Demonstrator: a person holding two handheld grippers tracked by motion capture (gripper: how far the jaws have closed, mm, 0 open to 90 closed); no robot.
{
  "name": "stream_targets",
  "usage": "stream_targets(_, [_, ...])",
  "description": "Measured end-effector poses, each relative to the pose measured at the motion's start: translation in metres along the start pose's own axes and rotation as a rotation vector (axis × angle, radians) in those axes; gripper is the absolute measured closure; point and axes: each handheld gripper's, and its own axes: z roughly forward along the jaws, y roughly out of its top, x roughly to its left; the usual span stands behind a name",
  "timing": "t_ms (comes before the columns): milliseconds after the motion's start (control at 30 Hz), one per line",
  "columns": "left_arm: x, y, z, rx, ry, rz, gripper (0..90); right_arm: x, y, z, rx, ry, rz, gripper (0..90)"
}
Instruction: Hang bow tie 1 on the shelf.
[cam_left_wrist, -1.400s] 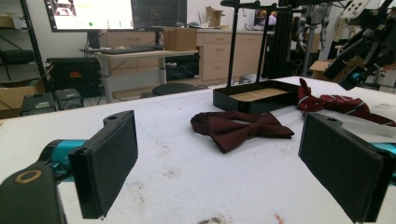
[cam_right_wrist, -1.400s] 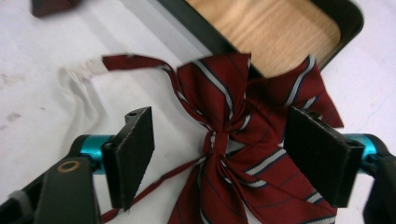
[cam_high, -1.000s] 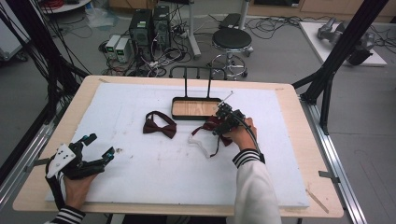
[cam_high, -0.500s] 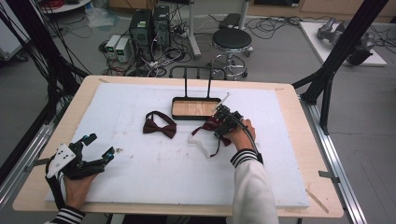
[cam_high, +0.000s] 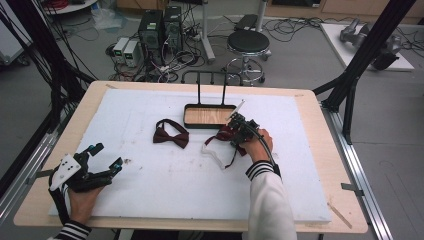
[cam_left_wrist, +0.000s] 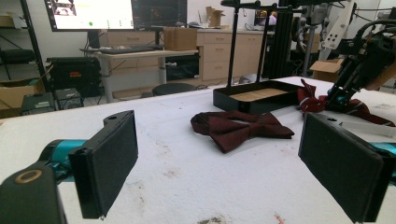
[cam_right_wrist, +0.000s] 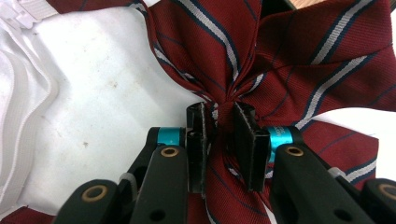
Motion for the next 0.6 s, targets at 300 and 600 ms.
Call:
stream_targets(300, [0.000,0.000,0.000,0.001,0.000,0.002,12.3,0.003,0.001,-0.011,-0.074,0.000,0.001,75.8])
stream_targets(600, [0.000,0.000,0.000,0.001,0.001,0.003,12.3,0.003,-0.004,-0.024,-0.181,0.019,0.030,75.7])
